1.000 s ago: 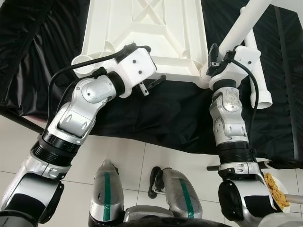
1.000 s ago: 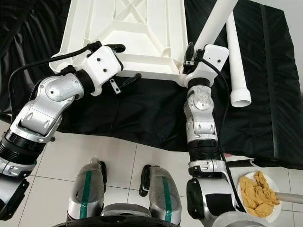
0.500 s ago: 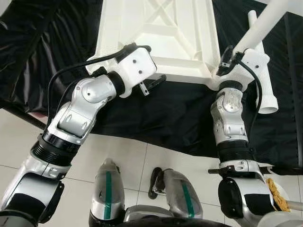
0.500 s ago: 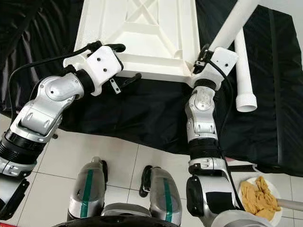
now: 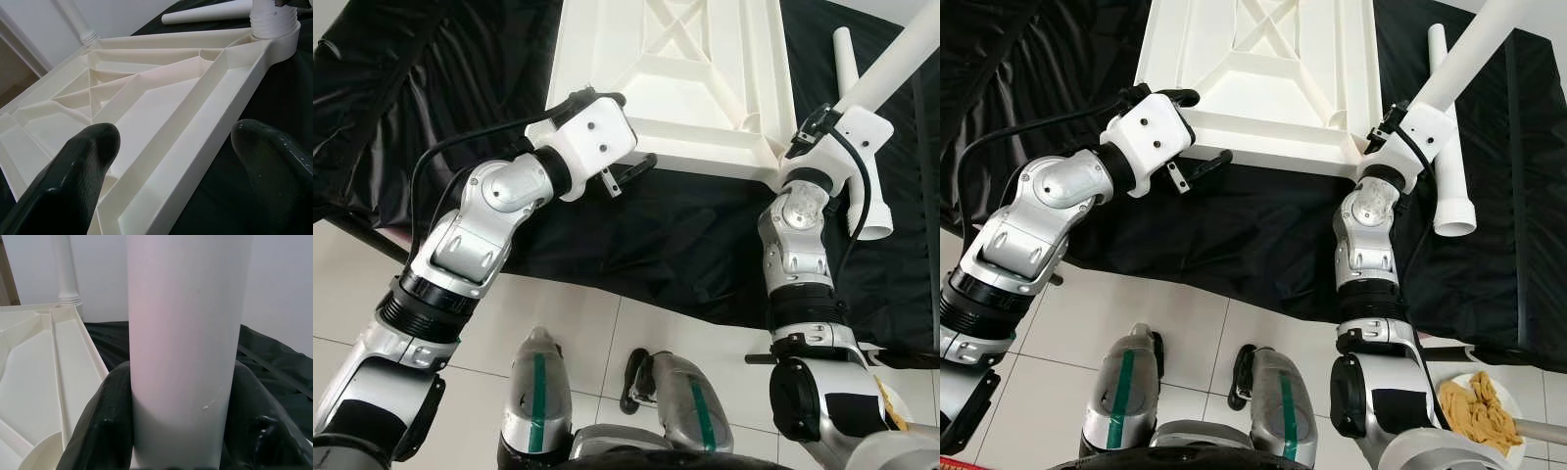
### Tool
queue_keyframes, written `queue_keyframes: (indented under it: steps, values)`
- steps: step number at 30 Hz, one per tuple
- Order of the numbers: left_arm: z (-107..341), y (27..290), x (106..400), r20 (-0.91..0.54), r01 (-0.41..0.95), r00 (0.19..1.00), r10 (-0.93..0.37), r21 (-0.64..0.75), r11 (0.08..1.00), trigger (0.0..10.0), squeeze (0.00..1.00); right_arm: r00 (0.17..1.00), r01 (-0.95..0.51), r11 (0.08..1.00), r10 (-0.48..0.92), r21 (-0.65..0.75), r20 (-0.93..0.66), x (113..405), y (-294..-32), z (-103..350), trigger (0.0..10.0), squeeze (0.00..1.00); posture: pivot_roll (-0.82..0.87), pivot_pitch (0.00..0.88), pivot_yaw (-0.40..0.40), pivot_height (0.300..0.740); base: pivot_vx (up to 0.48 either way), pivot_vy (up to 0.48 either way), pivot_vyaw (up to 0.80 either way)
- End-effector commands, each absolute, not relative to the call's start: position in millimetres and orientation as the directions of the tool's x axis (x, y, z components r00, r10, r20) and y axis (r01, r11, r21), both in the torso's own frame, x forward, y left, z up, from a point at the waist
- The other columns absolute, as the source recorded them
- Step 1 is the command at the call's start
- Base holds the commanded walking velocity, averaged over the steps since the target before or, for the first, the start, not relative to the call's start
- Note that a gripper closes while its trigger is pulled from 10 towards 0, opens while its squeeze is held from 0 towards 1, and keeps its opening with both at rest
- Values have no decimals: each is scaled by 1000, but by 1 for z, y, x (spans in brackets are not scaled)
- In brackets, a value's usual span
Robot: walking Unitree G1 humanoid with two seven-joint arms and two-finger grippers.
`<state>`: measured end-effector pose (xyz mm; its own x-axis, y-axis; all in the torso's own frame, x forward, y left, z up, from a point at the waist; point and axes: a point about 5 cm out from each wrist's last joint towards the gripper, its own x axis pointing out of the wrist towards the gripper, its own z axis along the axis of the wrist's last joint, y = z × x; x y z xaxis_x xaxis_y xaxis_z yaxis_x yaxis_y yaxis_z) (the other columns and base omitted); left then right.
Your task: Building children table
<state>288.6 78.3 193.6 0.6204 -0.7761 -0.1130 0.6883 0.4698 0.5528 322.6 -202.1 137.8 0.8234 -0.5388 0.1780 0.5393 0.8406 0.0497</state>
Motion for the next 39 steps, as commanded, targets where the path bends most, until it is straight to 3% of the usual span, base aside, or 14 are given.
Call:
queue_keyframes:
  steps: [1,2,3,19,20,33,39]
  values:
    - [197,76,286,-125,700,587,-800,573,425,10000,0,805,588,806,-591,-59,-51,304,-221,83,10000,0,146,110,-81,740,0,0,0]
    - [197,76,286,-124,700,588,-800,574,425,10000,0,825,560,827,-562,-49,-50,305,-218,84,10000,678,145,111,-81,740,0,0,0]
    - [197,76,286,-124,699,588,-799,575,425,10000,0,840,539,842,-540,-34,-54,306,-216,83,10000,1000,144,111,-79,740,0,0,0]
    - [197,76,287,-126,700,587,-800,576,423,10000,0,915,403,915,-402,5,-15,311,-215,89,10000,1000,137,111,-76,740,0,0,0]
    - [198,76,288,-127,701,585,-801,577,420,10000,0,951,310,951,-310,19,10,313,-210,94,10000,0,135,110,-74,740,0,0,0]
    - [198,75,288,-129,703,580,-804,578,414,10000,0,986,146,988,-150,56,76,318,-207,109,10000,0,131,104,-73,740,0,0,0]
    - [198,74,288,-129,705,574,-808,579,408,10000,0,991,-23,998,16,50,132,323,-206,127,10000,0,128,94,-73,740,0,0,0]
